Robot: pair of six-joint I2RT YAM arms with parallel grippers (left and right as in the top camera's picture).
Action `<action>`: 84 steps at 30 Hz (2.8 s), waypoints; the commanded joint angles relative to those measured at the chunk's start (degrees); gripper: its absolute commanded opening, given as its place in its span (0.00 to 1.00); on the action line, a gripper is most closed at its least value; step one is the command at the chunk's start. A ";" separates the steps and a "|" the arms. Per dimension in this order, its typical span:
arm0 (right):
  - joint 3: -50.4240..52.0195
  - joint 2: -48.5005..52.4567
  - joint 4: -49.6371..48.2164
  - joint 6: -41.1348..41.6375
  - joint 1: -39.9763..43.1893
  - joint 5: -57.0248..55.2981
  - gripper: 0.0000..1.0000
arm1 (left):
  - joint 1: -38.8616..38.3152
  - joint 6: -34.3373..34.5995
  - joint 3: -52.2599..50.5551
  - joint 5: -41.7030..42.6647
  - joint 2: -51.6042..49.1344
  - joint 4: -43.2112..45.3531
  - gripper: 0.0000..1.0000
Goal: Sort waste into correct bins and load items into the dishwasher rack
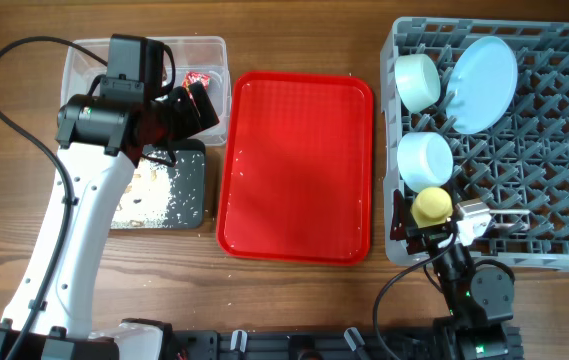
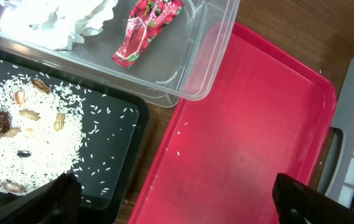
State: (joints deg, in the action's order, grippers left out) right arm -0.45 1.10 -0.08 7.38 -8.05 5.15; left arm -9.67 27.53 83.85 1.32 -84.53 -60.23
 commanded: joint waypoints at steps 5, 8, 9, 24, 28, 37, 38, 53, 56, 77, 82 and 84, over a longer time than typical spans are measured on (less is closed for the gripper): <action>0.15 -0.83 -0.37 -0.98 -0.22 1.27 1.00 | 0.39 -1.88 0.07 -6.56 12.31 -1.64 1.00; 0.15 -0.83 -0.39 -0.98 -0.22 1.27 0.99 | 1.88 -1.84 -2.27 -4.85 17.77 1.44 1.00; 0.15 -0.83 -0.39 -0.98 -0.22 1.27 1.00 | 2.91 -2.14 -4.15 -3.34 20.17 3.74 1.00; 0.15 -0.83 -0.39 -0.98 -0.22 1.27 1.00 | 7.13 -14.73 -55.65 8.70 57.33 57.40 1.00; 0.15 -0.83 -0.39 -1.01 -0.22 1.27 1.00 | 7.13 -14.71 -68.98 8.70 64.92 70.64 1.00; 0.15 -0.83 -0.37 -0.98 -0.22 1.27 1.00 | 8.09 -14.71 -81.22 8.13 78.07 71.69 1.00; 0.15 -0.83 -0.39 -1.01 -0.22 1.27 1.00 | 8.15 -14.71 -81.72 8.09 78.86 71.54 1.00; 0.15 -0.83 -0.39 -0.96 -0.22 1.27 1.00 | 8.94 -14.69 -83.47 8.57 84.39 59.45 1.00; 0.15 -0.83 -0.37 -0.98 -0.22 1.27 1.00 | 8.94 -14.69 -83.47 8.72 84.39 56.54 1.00; 0.15 -0.83 -0.37 -1.01 -0.22 1.25 1.00 | 8.94 -13.99 -83.47 9.14 84.37 56.72 1.00; 0.15 -0.83 -0.37 -0.98 -0.22 1.25 1.00 | 8.94 -13.99 -83.47 9.14 84.37 56.72 1.00; 0.15 -0.83 -0.37 -1.01 -0.22 1.25 1.00 | 8.94 -13.99 -83.47 9.14 84.37 56.72 1.00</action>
State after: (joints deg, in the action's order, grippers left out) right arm -0.45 0.99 -0.10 7.20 -8.05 5.56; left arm -1.32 14.00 0.78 9.54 -0.75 -3.53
